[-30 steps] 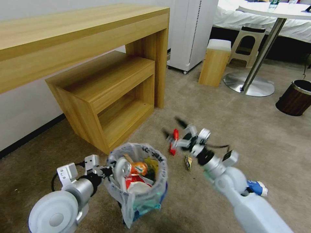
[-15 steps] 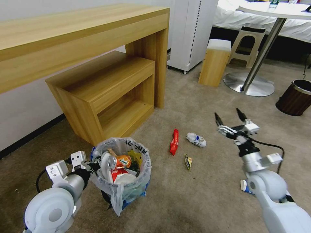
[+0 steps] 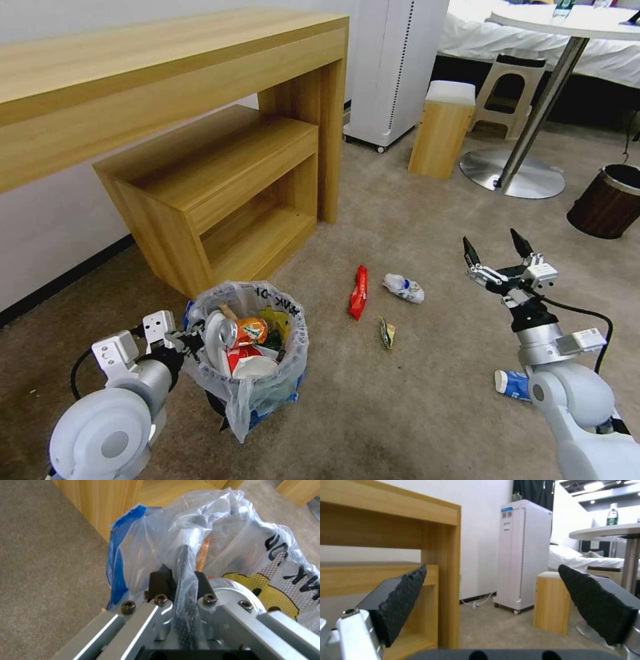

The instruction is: Pick up the trash bin and place the garbage on the floor into it.

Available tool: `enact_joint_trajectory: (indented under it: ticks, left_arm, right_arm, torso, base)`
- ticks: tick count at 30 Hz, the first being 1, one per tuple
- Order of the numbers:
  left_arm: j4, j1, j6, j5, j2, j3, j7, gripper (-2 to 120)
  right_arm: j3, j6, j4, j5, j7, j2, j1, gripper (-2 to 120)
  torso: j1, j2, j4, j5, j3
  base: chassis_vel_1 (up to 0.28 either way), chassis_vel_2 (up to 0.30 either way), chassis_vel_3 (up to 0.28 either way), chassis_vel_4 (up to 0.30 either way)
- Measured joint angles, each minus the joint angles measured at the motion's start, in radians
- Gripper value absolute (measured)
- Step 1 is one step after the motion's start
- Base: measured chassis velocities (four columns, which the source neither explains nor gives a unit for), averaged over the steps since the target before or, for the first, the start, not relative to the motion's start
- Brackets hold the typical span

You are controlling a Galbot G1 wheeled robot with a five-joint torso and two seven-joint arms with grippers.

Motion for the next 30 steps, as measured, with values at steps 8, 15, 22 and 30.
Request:
enact_joint_trajectory:
  ticks: [8, 15, 22, 30]
  left_arm:
    - [-0.004, 0.002, 0.000, 0.000, 0.003, -0.003, 0.002, 2]
    - [0.001, 0.002, -0.003, 0.000, 0.004, 0.003, 0.009, 2]
    - [0.005, 0.004, -0.015, 0.009, 0.007, -0.009, 0.014, 2]
    - [0.010, 0.007, -0.020, 0.010, 0.011, -0.016, 0.016, 2]
  right_arm:
    - [0.013, 0.001, 0.005, 0.018, -0.001, -0.003, -0.003, 100]
    - [0.008, 0.000, 0.006, 0.035, -0.001, -0.028, 0.001, 100]
    - [-0.008, -0.006, 0.005, 0.037, 0.012, -0.019, 0.008, 100]
    - [-0.021, -0.009, 0.003, 0.039, 0.013, -0.007, 0.011, 100]
  torso:
    - [0.000, 0.000, -0.0001, 0.0000, 0.000]
    - [0.000, 0.000, -0.0002, 0.0000, 0.000]
    - [0.000, 0.000, -0.0007, 0.0000, 0.000]
    - [0.000, 0.000, 0.0000, 0.0000, 0.000]
  base:
    - [-0.039, -0.039, -0.043, -0.041]
    - [-0.080, -0.084, -0.070, -0.078]
    - [-0.087, -0.072, -0.076, -0.084]
    - [0.000, 0.000, 0.000, 0.000]
